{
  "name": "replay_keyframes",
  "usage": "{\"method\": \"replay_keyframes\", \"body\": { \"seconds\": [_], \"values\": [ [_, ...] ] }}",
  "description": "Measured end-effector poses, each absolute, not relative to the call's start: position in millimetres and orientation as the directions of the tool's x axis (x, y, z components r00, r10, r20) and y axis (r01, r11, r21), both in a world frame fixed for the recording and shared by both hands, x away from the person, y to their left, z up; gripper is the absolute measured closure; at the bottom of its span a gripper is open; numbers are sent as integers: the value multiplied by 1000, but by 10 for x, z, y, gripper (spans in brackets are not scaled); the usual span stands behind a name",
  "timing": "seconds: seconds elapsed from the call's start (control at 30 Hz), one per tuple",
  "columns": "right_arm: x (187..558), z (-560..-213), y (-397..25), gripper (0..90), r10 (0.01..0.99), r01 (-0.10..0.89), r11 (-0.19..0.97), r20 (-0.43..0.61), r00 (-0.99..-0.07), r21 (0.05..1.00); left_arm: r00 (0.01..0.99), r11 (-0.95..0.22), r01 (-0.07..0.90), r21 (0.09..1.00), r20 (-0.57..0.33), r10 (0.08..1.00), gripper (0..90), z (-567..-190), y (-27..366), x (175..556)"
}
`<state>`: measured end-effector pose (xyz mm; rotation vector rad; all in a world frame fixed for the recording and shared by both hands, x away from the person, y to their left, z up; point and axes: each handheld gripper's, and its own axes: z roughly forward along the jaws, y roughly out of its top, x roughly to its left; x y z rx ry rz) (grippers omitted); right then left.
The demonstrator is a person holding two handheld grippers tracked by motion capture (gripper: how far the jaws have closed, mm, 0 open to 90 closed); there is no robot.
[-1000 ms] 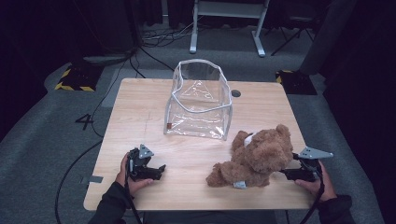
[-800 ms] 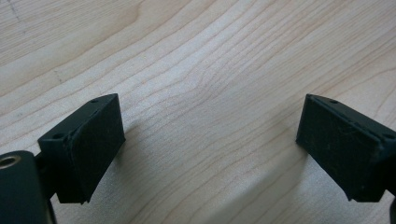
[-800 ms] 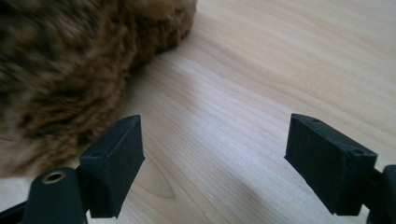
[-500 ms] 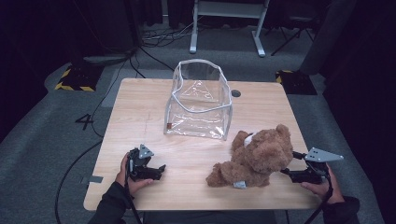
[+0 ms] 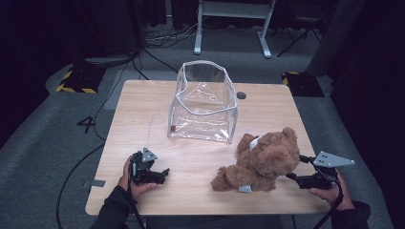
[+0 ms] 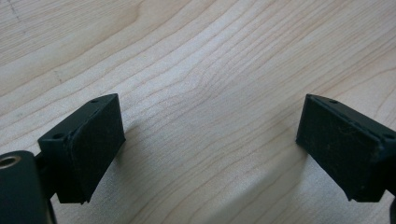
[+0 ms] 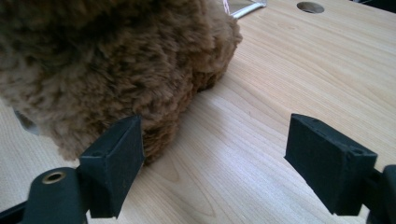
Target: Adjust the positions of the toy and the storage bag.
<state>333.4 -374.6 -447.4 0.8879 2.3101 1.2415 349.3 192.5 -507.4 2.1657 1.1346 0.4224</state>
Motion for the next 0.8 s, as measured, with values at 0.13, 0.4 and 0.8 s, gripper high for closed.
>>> {"method": "replay_keyframes", "body": {
  "seconds": [0.13, 0.4, 0.8],
  "values": [
    [3302, -4434, -3724, 194, 676, 345, 413, -30, -736, 843, 574, -415, 610, 675, -15, 819, 77, -5074, 1925, 3494],
    [3240, -4367, -3673, 194, 662, 316, 419, -48, -748, 851, 573, -415, 610, 675, -15, 819, 77, -5074, 1925, 3494],
    [3184, -4272, -3659, 201, 661, 292, 402, -54, -749, 868, 574, -415, 611, 675, -16, 819, 76, -5074, 1925, 3494]
  ]
}}
